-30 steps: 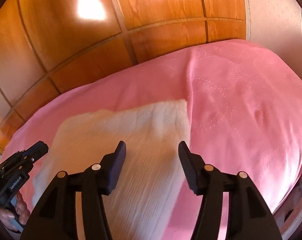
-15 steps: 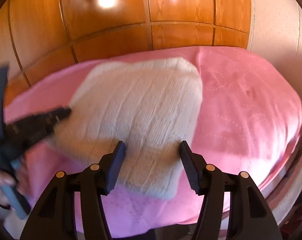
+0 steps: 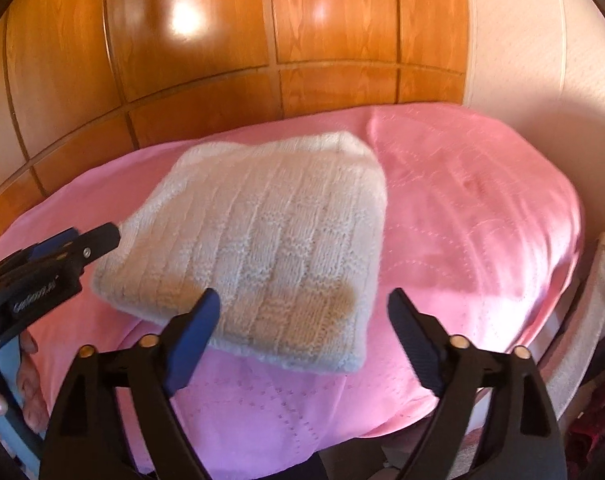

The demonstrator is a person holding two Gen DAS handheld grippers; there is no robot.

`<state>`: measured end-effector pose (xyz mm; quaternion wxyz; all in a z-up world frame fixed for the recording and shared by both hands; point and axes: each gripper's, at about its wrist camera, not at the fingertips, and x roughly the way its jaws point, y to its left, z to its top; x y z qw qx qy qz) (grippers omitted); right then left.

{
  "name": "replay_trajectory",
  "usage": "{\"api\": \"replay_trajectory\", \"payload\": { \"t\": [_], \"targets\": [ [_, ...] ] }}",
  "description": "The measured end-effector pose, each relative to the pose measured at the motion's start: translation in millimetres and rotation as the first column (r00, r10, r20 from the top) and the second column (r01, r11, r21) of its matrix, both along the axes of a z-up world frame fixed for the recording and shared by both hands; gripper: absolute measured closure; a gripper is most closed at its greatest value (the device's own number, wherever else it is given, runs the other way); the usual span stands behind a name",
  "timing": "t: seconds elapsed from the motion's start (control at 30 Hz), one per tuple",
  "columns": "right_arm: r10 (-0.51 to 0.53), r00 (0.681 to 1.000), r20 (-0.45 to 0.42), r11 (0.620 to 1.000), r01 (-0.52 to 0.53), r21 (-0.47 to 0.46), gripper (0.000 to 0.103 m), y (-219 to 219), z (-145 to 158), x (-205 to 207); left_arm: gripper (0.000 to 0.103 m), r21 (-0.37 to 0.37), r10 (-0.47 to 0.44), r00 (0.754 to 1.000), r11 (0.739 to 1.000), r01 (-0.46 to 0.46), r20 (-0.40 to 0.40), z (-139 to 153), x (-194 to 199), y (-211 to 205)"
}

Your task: Fold small clothes

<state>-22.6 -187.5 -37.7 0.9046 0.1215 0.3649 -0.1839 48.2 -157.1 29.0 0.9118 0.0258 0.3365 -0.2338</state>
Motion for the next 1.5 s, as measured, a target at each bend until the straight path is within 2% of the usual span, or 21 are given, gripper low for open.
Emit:
{"api": "replay_trajectory", "payload": {
  "t": [0.13, 0.17, 0.3, 0.37, 0.53, 0.77, 1.5],
  "targets": [
    [-0.052, 0.998, 0.028, 0.997, 0.054, -0.061, 0.003, 7.3, 8.6, -4.5, 0.033, 0.013, 0.015, 1.000, 1.000, -0.016, 0.014, 3.2, -8.0, 2.7],
    [-0.060, 0.998, 0.031, 0.996, 0.062, -0.068, 0.003, 8.7, 10.5, -4.9, 0.026, 0.012, 0.025, 1.000, 1.000, -0.025, 0.019, 3.6, -10.5, 4.5],
    [-0.099, 0.995, 0.025, 0.989, 0.102, -0.105, 0.003, 14.6, 12.0, -4.6, 0.023, 0.015, 0.058, 0.998, 0.998, -0.058, 0.026, 2.9, -15.8, 11.0],
    [-0.118, 0.993, 0.018, 0.987, 0.119, -0.109, 0.003, 16.1, 10.5, -4.9, 0.017, 0.022, 0.059, 0.998, 0.998, -0.060, 0.014, 0.5, -16.5, 12.5],
    [-0.143, 0.990, 0.018, 0.980, 0.144, -0.141, 0.003, 19.6, 8.5, -7.1, 0.011, 0.035, 0.087, 0.996, 0.996, -0.088, 0.024, -1.3, -19.3, 17.2],
    [-0.145, 0.989, 0.016, 0.982, 0.146, -0.123, 0.003, 22.2, 6.6, -1.5, 0.004, 0.048, 0.123, 0.992, 0.991, -0.124, 0.025, -1.9, -19.0, 22.9],
    [-0.135, 0.990, 0.027, 0.986, 0.137, -0.094, 0.002, 23.3, 7.6, -0.4, 0.004, 0.060, 0.125, 0.991, 0.990, -0.128, 0.041, 5.3, -24.1, 19.5]
  ]
}}
